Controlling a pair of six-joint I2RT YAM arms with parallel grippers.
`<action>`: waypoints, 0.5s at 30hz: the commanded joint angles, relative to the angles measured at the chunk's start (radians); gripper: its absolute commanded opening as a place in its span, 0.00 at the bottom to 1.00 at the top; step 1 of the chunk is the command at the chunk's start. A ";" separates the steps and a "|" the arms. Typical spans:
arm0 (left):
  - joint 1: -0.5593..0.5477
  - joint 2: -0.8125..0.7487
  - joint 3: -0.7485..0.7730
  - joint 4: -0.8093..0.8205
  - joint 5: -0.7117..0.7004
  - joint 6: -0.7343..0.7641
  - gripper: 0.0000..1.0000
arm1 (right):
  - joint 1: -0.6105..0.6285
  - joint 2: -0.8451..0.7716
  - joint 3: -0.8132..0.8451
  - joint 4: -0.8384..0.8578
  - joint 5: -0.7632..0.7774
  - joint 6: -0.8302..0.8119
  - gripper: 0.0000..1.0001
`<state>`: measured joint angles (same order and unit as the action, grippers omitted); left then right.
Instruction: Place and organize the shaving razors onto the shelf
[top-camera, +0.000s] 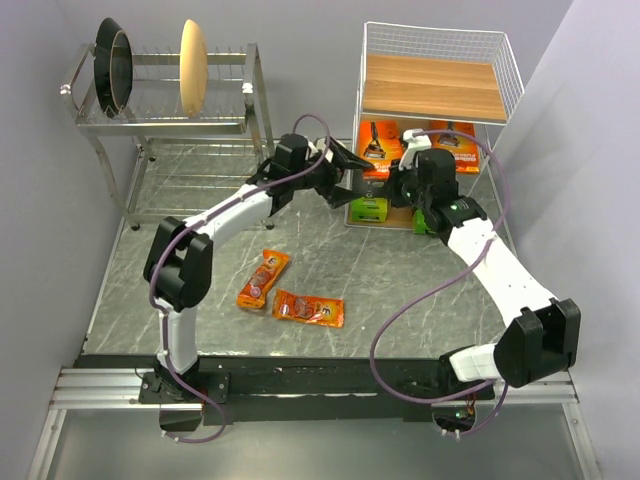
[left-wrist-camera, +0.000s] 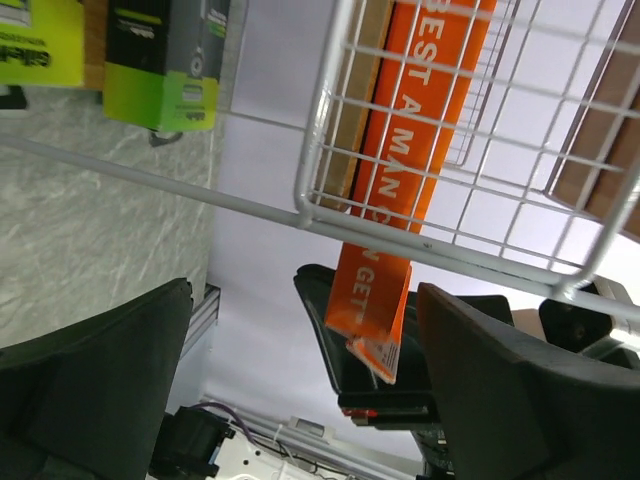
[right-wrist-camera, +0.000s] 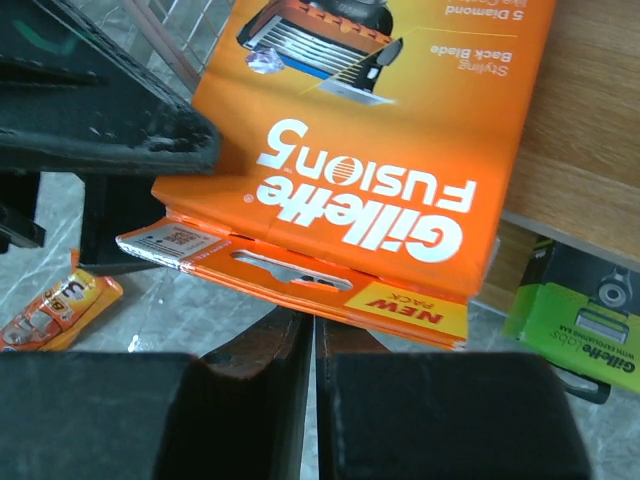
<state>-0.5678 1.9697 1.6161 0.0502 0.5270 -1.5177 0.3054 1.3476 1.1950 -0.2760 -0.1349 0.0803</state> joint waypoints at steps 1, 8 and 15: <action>0.042 -0.095 -0.024 0.019 0.028 0.054 0.99 | 0.012 0.021 0.064 0.073 -0.002 0.006 0.11; 0.109 -0.170 -0.093 0.010 0.070 0.123 0.99 | 0.032 0.053 0.084 0.116 0.001 0.001 0.11; 0.126 -0.204 -0.160 0.016 0.054 0.114 1.00 | 0.064 0.073 0.089 0.169 0.032 0.021 0.11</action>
<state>-0.4400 1.8130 1.4799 0.0418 0.5781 -1.4254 0.3481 1.4090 1.2304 -0.1940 -0.1375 0.0864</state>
